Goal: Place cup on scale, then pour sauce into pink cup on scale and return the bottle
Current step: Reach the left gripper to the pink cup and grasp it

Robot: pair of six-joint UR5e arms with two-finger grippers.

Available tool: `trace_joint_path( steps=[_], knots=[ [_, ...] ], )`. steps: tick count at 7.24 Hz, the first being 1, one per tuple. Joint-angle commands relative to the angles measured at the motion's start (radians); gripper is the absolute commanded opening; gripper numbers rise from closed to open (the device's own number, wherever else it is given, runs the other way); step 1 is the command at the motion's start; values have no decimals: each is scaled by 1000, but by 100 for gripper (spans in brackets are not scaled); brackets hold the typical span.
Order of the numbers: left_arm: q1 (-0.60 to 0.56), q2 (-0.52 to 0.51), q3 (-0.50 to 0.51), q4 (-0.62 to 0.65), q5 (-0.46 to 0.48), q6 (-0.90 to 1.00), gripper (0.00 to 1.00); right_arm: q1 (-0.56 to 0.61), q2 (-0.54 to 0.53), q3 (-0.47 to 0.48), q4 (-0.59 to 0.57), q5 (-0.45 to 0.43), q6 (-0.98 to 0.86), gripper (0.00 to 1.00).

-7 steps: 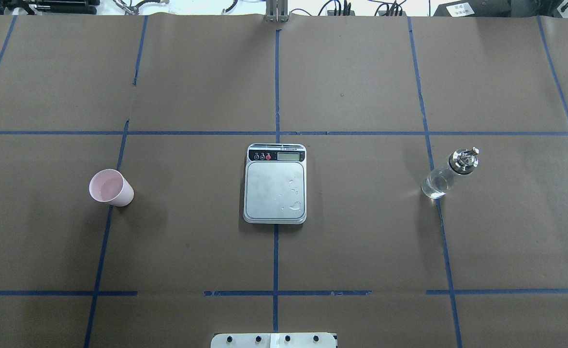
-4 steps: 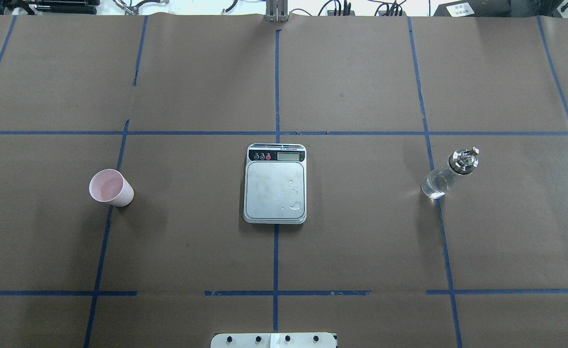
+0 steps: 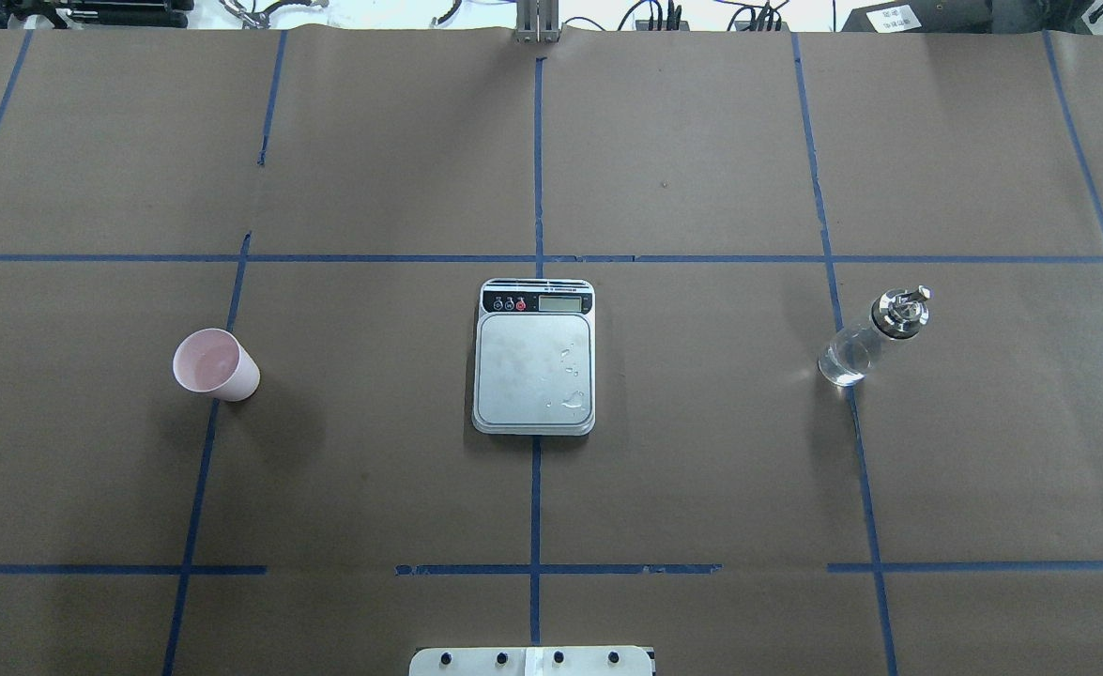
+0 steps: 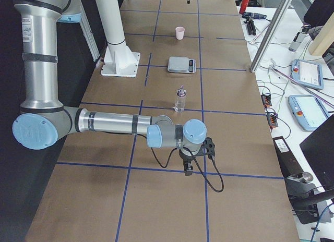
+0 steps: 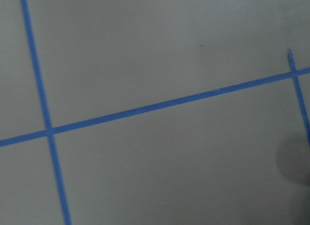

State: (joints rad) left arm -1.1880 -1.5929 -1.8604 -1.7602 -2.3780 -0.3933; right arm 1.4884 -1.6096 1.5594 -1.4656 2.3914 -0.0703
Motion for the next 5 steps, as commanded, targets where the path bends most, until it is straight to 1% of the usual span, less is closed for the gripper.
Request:
trace_joint_path(
  steps=[1, 2, 3, 5],
  knots=[
    [323, -5, -100, -114, 209, -461, 100, -29, -3, -34, 109, 17, 1, 100],
    [368, -9, -89, -174, 238, -574, 100, -30, 5, -64, 113, 25, 1, 100],
    [369, -10, -91, -180, 235, -576, 100, -30, 7, -64, 113, 40, 3, 100],
    [373, -28, -53, -183, 240, -581, 99, -31, 7, -64, 113, 49, 1, 100]
  ],
)
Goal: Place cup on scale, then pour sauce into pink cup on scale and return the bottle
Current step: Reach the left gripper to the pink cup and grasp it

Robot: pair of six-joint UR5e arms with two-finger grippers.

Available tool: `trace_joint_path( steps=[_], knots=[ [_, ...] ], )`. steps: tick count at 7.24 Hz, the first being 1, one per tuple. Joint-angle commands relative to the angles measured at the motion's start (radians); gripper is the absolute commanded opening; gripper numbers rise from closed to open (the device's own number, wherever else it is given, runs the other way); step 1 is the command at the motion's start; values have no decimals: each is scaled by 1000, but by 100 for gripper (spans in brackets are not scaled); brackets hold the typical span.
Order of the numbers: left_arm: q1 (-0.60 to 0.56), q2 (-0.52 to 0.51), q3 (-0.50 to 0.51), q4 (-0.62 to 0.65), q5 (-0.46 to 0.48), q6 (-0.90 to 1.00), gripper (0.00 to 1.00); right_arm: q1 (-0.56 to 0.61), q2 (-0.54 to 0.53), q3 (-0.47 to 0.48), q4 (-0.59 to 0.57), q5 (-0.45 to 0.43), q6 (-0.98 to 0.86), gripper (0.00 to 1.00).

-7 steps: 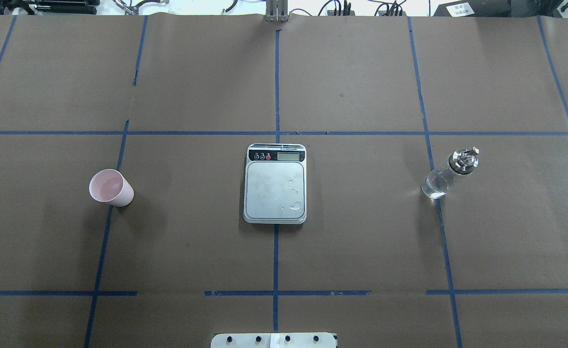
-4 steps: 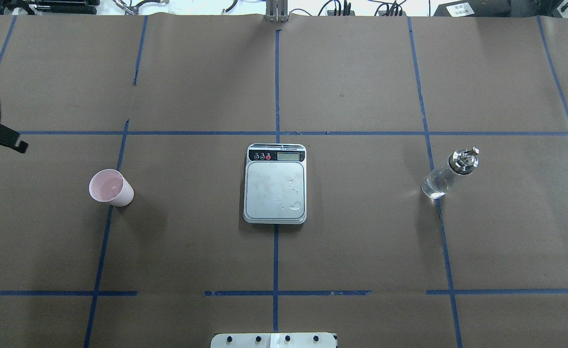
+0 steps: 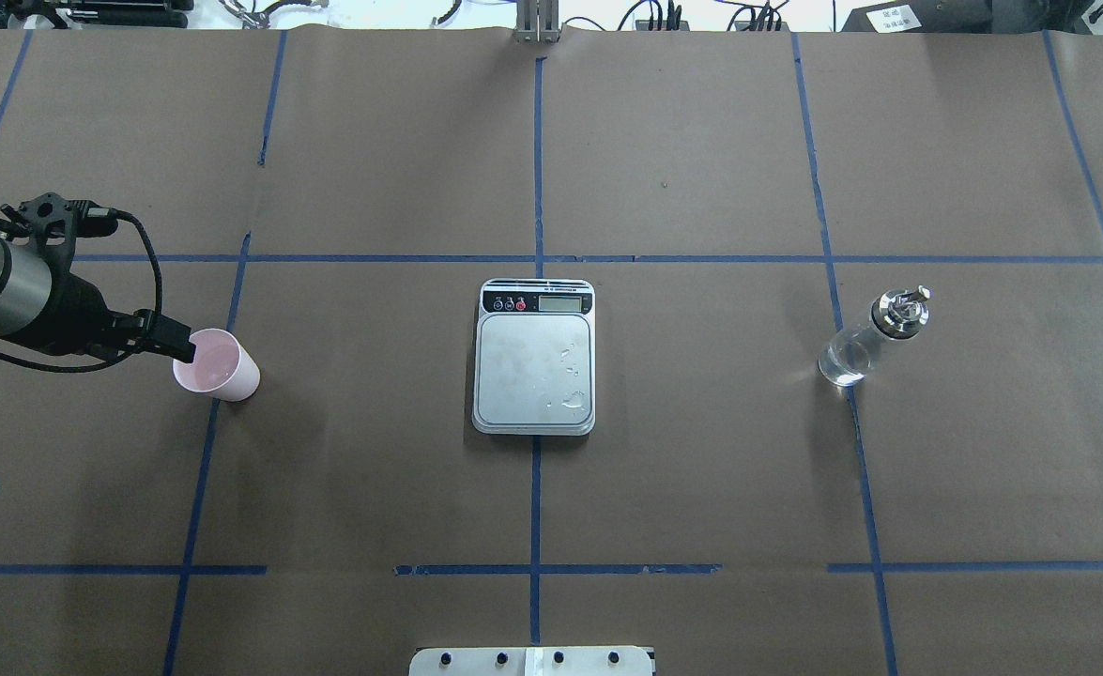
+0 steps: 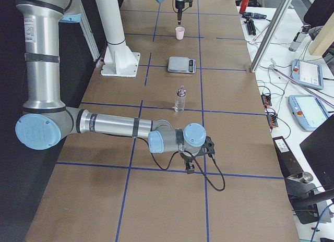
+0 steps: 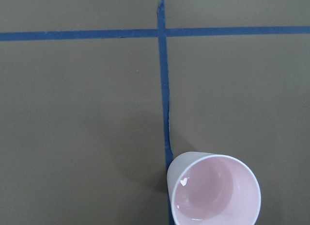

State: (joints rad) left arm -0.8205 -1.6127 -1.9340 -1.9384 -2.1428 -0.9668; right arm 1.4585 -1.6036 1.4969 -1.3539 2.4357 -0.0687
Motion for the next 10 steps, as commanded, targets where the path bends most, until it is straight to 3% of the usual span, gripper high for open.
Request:
trace_joint_path(
  steps=[1, 3, 4, 5, 6, 7, 9, 10],
  knots=[
    [7, -25, 48, -5, 4, -6, 98, -1, -1, -3, 1, 5, 0, 100],
    [21, -58, 81, -4, 6, -9, 90, -1, -2, -7, 1, 5, 0, 100],
    [44, -62, 95, -2, 9, -9, 70, -1, -2, -7, 1, 5, 0, 100],
    [52, -62, 110, -2, 11, -7, 40, -1, -2, -10, 1, 5, 0, 100],
    [52, -62, 113, -1, 12, -6, 16, -1, -2, -11, 1, 5, 1, 100],
    [52, -62, 113, 1, 11, -10, 0, -1, -2, -11, 1, 5, 1, 100],
    [46, -76, 49, 31, 5, -15, 0, -1, 1, -9, 1, 5, 1, 100],
    [47, -204, 2, 171, 11, -102, 0, -1, 1, -4, 1, 6, 3, 100]
  ],
)
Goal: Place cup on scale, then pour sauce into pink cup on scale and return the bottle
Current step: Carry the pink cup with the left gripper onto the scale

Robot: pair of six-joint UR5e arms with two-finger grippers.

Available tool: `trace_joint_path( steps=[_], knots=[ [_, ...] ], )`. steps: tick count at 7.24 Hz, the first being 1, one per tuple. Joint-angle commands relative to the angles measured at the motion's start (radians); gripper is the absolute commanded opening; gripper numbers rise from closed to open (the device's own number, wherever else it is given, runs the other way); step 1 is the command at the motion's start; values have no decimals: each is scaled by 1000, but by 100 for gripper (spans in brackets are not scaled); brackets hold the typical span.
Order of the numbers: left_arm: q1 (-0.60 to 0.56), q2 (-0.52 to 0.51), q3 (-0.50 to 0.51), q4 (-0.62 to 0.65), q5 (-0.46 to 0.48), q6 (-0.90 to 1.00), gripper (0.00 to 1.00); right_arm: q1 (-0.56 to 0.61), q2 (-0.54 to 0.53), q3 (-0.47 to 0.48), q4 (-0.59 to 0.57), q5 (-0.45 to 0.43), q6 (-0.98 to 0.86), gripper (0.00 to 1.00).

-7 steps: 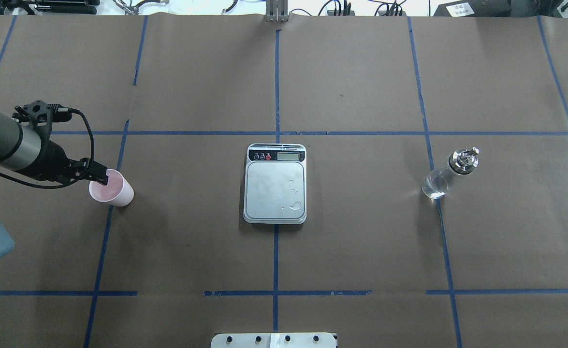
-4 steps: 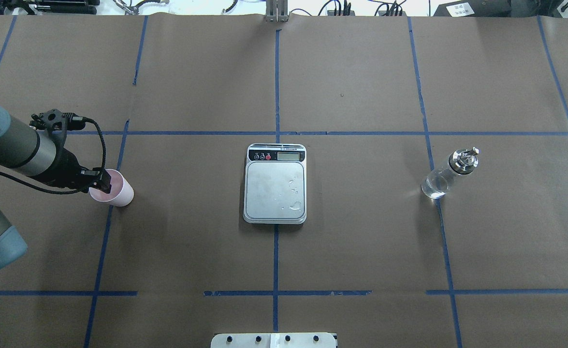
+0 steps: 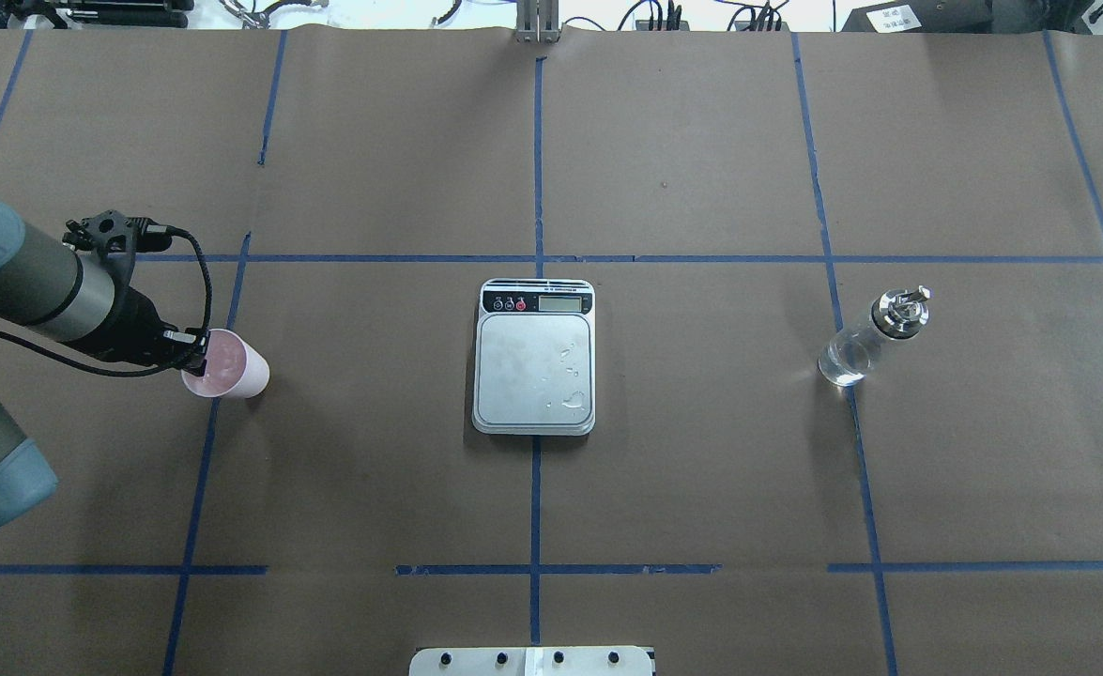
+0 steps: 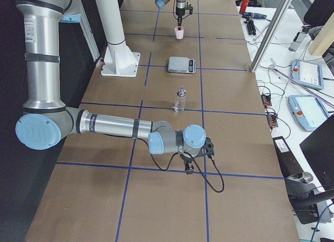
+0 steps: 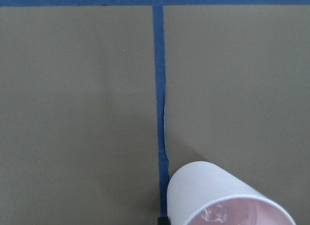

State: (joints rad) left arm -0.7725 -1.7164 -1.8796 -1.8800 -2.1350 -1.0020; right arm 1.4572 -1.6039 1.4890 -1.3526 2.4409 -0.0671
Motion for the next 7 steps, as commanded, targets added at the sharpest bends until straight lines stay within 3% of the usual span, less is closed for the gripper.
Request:
trace_joint_path(
  steps=[1, 3, 5, 7],
  knots=[
    [15, -276, -58, 287, 16, -128, 0, 0, 1, 4, 1, 3, 1, 100],
    [139, -450, -27, 358, 95, -257, 0, 0, 1, 7, 1, 32, 0, 100],
    [199, -605, 167, 357, 157, -260, 0, 0, 1, 8, 1, 32, 0, 100],
    [237, -653, 238, 351, 170, -260, 0, 0, 1, 8, 3, 33, 0, 100]
  ],
)
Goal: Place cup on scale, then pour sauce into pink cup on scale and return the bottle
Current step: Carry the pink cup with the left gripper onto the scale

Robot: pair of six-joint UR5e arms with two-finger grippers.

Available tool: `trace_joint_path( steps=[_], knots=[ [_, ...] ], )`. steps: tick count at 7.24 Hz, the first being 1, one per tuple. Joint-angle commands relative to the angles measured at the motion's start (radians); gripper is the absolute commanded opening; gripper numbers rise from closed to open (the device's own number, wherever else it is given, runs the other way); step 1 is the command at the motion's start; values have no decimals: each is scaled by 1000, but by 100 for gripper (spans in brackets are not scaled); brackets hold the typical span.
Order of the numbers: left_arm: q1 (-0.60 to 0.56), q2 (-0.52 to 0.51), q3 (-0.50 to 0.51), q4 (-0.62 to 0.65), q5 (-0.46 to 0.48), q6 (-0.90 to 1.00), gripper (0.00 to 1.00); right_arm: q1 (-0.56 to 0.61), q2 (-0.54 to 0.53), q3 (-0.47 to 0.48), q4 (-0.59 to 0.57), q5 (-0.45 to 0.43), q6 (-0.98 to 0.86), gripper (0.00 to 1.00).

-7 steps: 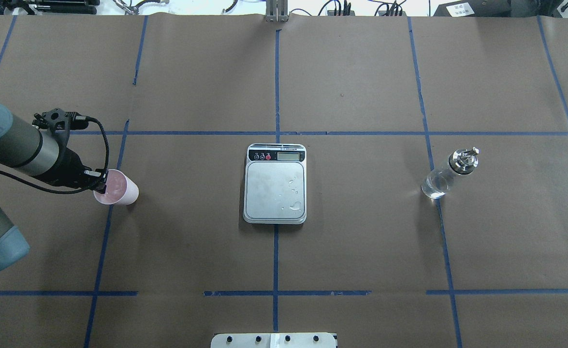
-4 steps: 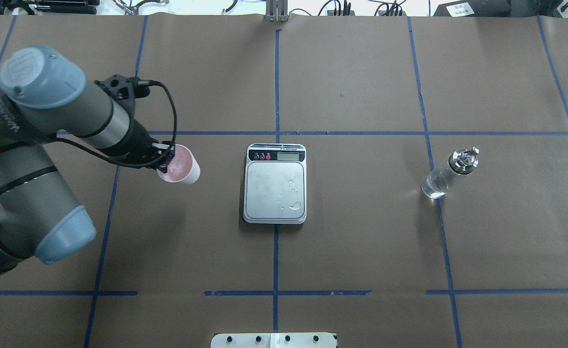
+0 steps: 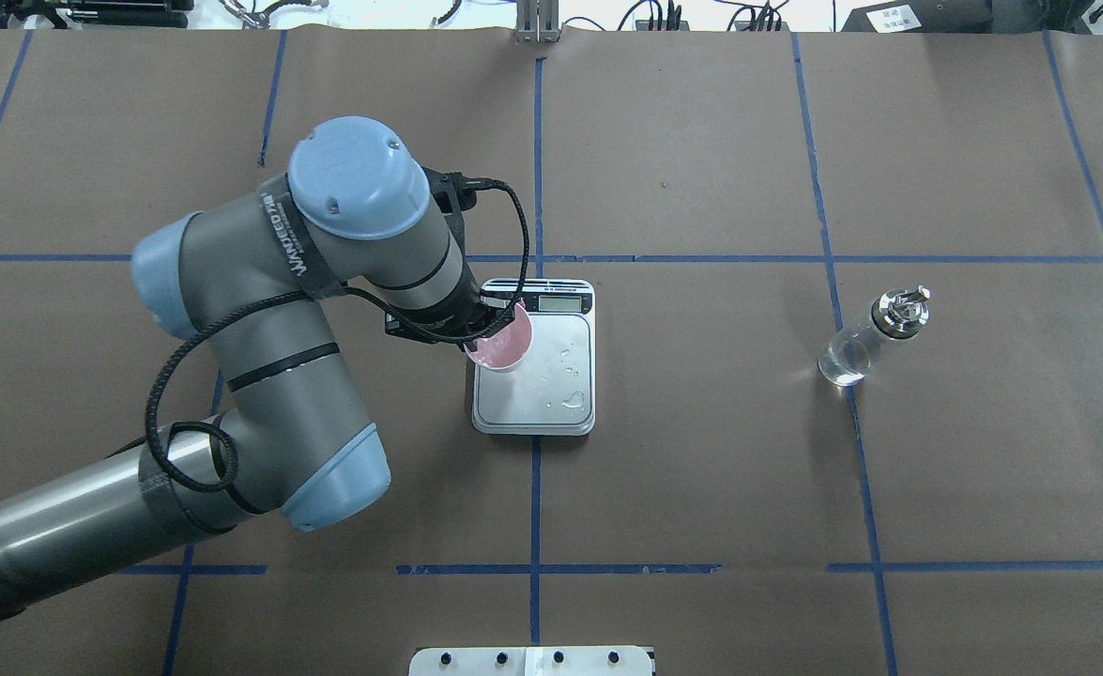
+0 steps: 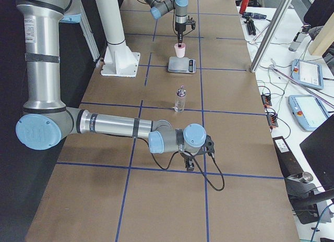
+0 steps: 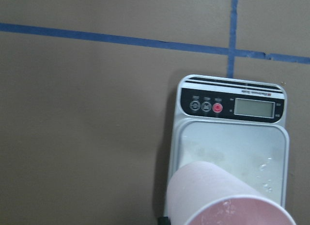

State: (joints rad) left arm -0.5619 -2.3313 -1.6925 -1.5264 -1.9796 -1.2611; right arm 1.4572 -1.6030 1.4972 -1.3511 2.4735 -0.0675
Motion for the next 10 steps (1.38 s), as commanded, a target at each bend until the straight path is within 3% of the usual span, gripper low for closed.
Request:
trace_joint_path(
  steps=[1, 2, 3, 4, 5, 6, 7, 8, 9, 10],
  knots=[
    [28, -80, 118, -3, 27, 0, 0, 0, 0, 0, 1, 2, 0, 100],
    [28, -83, 122, -1, 28, 0, 0, 0, 0, 0, 1, 2, 0, 100],
    [28, -83, 123, -3, 33, 0, 18, 0, 0, 0, 1, 2, 0, 100],
    [28, -76, 123, -3, 33, 0, 50, 0, 0, 3, 4, 2, 0, 100],
    [27, -80, 108, -3, 30, 2, 64, 0, 0, 11, 36, 5, 8, 100],
    [19, -74, 36, 5, 25, 0, 69, 0, 0, 15, 61, 92, 82, 100],
    [-24, -4, -90, 12, 25, 2, 76, -17, -21, 18, 216, 117, 156, 100],
    [-70, 111, -204, 8, 28, 11, 77, -93, -47, 14, 412, 93, 311, 100],
    [-122, 151, -225, 11, 30, 12, 77, -156, -70, 14, 654, 34, 533, 100],
    [-169, 193, -227, 6, 30, 23, 76, -275, -105, 17, 890, -95, 707, 100]
  ],
)
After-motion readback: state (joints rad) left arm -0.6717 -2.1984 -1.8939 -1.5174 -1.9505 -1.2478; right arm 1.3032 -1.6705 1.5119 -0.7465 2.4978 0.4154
